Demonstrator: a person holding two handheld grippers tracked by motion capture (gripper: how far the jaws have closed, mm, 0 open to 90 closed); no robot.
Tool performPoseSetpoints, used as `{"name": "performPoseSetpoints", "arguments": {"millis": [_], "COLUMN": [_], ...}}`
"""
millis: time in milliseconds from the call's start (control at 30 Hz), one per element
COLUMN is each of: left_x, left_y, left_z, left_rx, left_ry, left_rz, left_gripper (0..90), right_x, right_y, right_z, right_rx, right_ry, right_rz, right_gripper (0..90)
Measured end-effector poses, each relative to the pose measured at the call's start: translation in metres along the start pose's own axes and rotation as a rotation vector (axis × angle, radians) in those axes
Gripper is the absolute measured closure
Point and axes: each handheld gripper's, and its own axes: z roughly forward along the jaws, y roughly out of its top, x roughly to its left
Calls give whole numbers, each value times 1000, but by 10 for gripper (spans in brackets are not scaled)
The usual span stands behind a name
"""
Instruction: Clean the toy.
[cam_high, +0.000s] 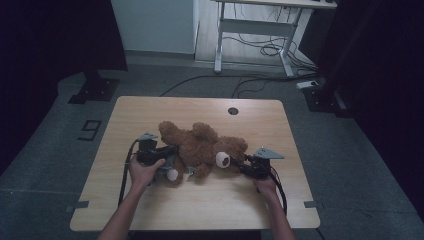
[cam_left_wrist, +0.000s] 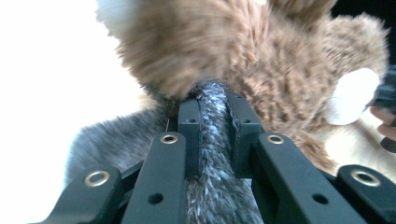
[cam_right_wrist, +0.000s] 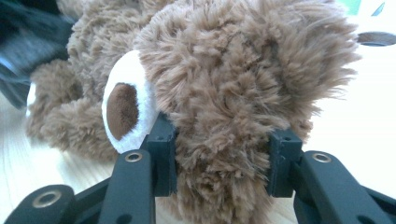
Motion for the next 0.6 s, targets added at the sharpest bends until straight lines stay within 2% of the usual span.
{"name": "performPoseSetpoints", "arguments": {"millis": [100, 133, 167, 200, 233, 300, 367, 400, 433, 467, 500, 600], "left_x": [-6, -10, -18, -24, -24, -35, -45, -51, -51, -57, -57, -59], "left_y": [10, 16, 26, 31, 31, 43, 53, 62, 62, 69, 69, 74], "left_z": [-27, -36, -46, -50, -50, -54, -52, -43, -43, -28, -28, -1], "left_rx": [-44, -68, -106, -128, -128, -152, -151, -140, -140, -111, -111, -49], "left_ry": [28, 34, 48, 51, 51, 52, 43, 41, 41, 44, 44, 31], "left_rz": [51, 64, 94, 110, 110, 142, 166, 174, 174, 181, 181, 164], "left_gripper": [783, 783, 784, 784, 784, 783, 783, 782, 782, 781, 781, 779], "right_x": [0, 0, 0, 0, 0, 0, 0, 1, 1, 1, 1, 1], "right_y": [-1, -2, -3, -3, -3, -3, -3, -3, -3, -3, -3, -4], "right_z": [-2, -2, -3, -3, -3, -3, -4, -4, -4, -5, -5, -6], "right_rx": [4, 5, 6, 7, 7, 8, 10, 13, 13, 17, 17, 19], "right_ry": [6, 7, 12, 14, 14, 17, 21, 25, 25, 28, 28, 31], "right_rz": [2, 4, 4, 2, 2, 1, -1, -1, -1, -8, -8, -12], "right_gripper": [551, 550, 550, 550, 550, 551, 551, 551, 551, 551, 551, 551]}}
